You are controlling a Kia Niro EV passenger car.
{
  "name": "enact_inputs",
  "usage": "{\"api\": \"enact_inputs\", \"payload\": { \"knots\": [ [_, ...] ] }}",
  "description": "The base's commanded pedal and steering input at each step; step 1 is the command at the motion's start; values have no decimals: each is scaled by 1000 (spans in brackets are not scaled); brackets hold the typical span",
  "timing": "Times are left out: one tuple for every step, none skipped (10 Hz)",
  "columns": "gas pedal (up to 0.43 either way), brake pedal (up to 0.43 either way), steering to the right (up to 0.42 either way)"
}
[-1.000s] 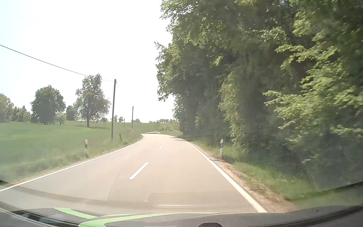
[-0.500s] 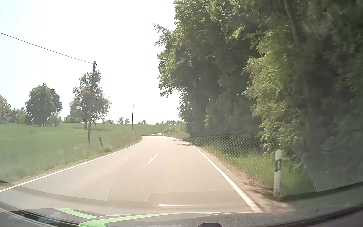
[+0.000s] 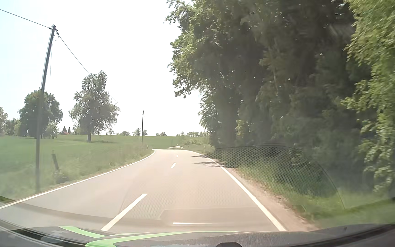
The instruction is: Follow the waypoints while adhering to traffic rules and regulations
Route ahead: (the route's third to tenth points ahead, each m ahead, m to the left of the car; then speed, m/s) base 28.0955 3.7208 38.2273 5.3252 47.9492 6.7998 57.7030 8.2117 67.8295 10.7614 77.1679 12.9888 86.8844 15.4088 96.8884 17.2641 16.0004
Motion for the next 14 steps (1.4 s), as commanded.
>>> {"api": "enact_inputs", "payload": {
  "knots": [
    [169, 0, -20],
    [138, 0, -20],
    [130, 0, -20],
    [130, 0, -21],
    [130, 0, -21],
    [98, 0, -22],
    [0, 0, -24],
    [0, 0, -25],
    [0, 0, -26],
    [0, 0, -25],
    [0, 0, -24],
    [0, 0, -23],
    [0, 0, -23],
    [0, 0, -23]
  ]
}}
